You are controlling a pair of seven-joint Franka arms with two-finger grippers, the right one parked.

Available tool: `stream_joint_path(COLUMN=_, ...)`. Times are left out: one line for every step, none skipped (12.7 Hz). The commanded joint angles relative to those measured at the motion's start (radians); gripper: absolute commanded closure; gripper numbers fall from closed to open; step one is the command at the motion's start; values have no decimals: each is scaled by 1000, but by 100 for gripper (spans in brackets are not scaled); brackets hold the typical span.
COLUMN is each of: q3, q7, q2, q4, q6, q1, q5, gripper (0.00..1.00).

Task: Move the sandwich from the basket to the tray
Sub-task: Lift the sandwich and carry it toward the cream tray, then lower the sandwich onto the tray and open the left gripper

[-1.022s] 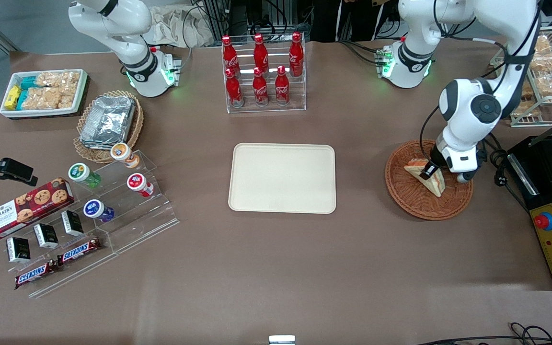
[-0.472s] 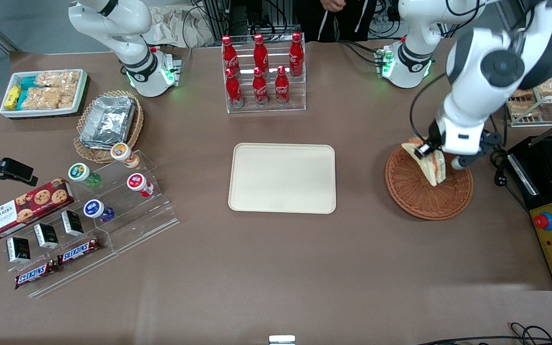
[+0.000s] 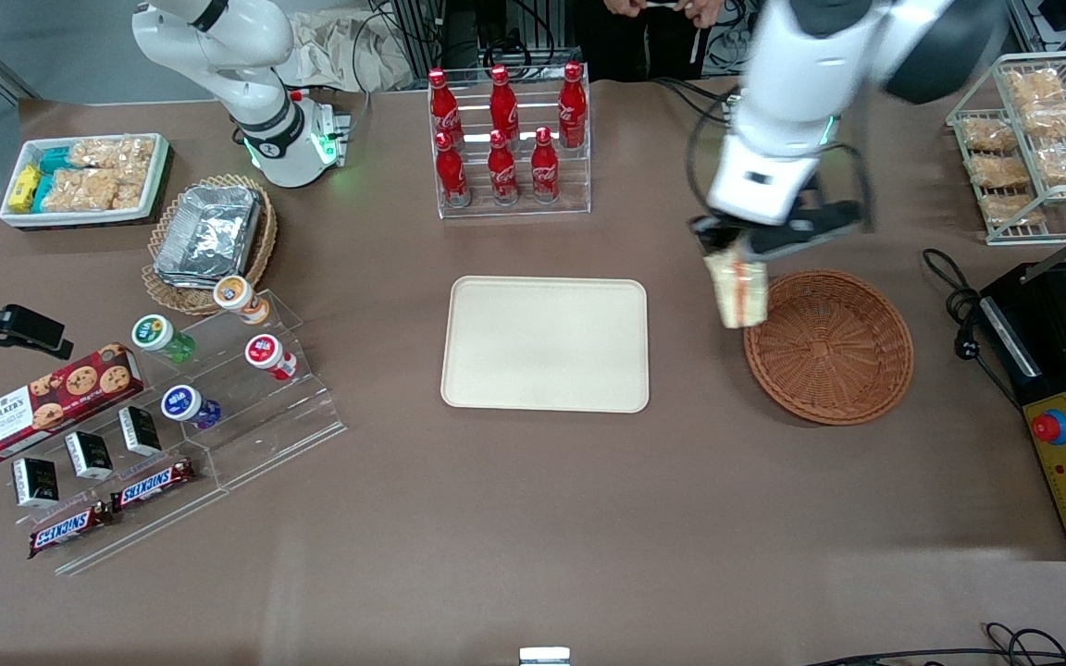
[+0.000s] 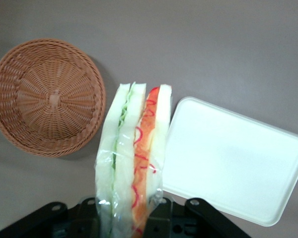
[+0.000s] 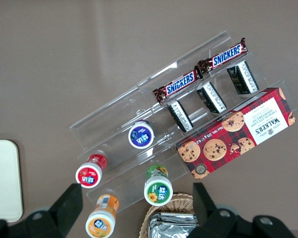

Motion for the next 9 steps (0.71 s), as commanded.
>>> stream_joint_path(q3=-111, q7=9, q2=129, q4=38, q6=-23, q1=12, q5=107, gripper=100)
stream_joint_path(q3=-140, q7=4, q2=185, q4=33, q6=-23, q1=6, q5=162, gripper=100)
stream_joint_path(q3=-160, q7=-5, q2=231, q4=26, q6=-21, q1=-11, q5=203, gripper=100)
stream_joint_path(q3=-160, q7=-29, q2=286, q4=29, q6=-16, q1=-42, q5=242, gripper=100)
stream_joint_path(q3=-160, q7=-72, q2=339, q4=30, q6=-6, q1=-62, q5=289, gripper=100)
stream_joint_path(q3=-160, q7=-115, q2=403, q4=33, q6=10, q1=-88, q5=349, gripper=100)
stream_joint_path(q3=-160, q7=-184, q2=464, q4=35, q6=39, q1=-115, q5=409, gripper=100)
stream_joint_path(q3=-160, q7=-248, q2=532, q4=35, q6=74, q1=-126, q5=476, gripper=100)
stream_joint_path(q3=-160, q7=-308, q2=592, q4=38, q6=103, q1=-132, q5=542, gripper=100)
